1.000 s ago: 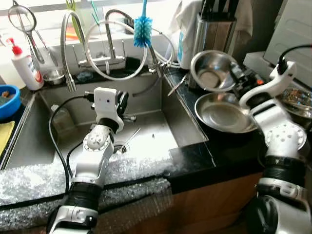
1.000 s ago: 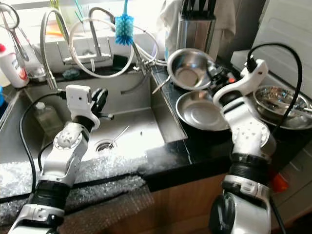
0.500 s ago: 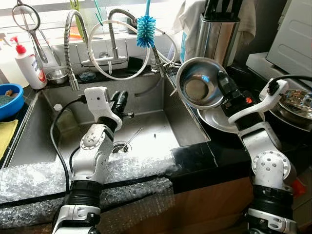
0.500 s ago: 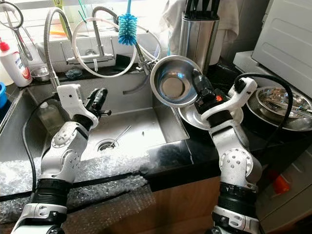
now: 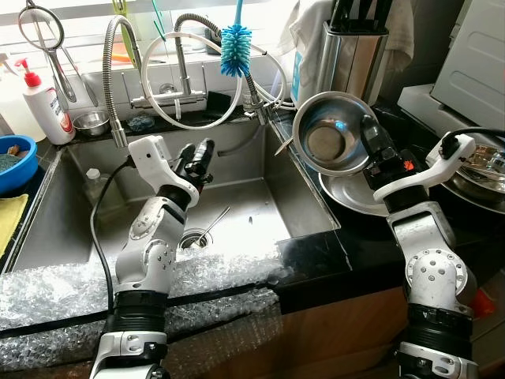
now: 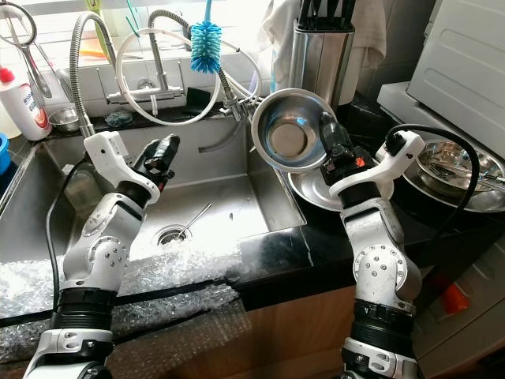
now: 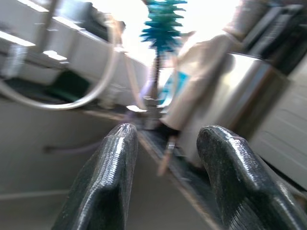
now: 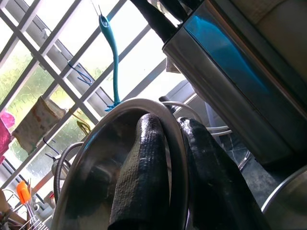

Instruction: Kitchen organization

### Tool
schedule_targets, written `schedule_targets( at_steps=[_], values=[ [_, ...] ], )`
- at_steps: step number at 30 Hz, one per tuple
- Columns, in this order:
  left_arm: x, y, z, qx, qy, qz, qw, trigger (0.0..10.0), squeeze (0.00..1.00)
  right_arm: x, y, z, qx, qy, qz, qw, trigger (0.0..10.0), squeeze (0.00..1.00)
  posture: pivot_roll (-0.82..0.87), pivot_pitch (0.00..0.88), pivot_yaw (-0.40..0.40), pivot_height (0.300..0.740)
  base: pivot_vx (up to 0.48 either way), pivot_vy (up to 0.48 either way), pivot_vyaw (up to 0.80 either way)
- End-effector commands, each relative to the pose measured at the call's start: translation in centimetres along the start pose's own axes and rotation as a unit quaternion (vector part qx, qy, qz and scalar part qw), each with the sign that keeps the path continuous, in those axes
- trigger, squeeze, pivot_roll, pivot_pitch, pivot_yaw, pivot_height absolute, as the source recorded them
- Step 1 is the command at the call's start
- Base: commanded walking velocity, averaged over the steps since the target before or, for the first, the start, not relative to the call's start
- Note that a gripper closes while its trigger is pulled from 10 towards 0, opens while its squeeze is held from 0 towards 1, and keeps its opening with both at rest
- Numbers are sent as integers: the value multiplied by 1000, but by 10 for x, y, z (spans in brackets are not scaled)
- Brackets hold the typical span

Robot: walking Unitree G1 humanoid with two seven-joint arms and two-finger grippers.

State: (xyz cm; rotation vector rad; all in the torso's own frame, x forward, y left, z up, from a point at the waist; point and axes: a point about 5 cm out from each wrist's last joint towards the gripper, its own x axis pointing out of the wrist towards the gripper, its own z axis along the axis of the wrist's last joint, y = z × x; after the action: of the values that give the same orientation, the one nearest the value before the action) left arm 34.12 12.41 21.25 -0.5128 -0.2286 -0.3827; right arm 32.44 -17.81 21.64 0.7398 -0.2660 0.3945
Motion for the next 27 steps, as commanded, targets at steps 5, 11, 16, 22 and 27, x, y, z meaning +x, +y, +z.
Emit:
schedule_targets(
  at_steps=[5, 11, 16, 22, 27],
  values=[
    [1, -24, 7, -22, 4, -86, 996, 10000, 0, 5, 4, 1, -10, -1, 9, 1000, 10000, 0, -179, 0, 20, 740, 0, 0, 0],
    [-3, -40, 2, -25, 31, -143, 989, 10000, 0, 4, 1, -3, -22, 3, -6, 1000, 10000, 0, -179, 0, 21, 740, 0, 0, 0],
    [-5, -45, 2, -24, 43, -162, 986, 10000, 0, 5, 1, -4, -24, 3, -8, 1000, 10000, 0, -177, 0, 22, 740, 0, 0, 0],
    [-7, -50, -2, -22, 55, -174, 983, 10000, 1000, 5, 1, -5, -27, 5, -7, 1000, 10000, 0, -177, 0, 22, 740, 0, 0, 0],
    [-7, -55, -8, -8, 71, -180, 981, 10000, 0, 6, 1, -7, -26, 8, -7, 1000, 10000, 0, -174, 0, 19, 740, 0, 0, 0]
  ],
)
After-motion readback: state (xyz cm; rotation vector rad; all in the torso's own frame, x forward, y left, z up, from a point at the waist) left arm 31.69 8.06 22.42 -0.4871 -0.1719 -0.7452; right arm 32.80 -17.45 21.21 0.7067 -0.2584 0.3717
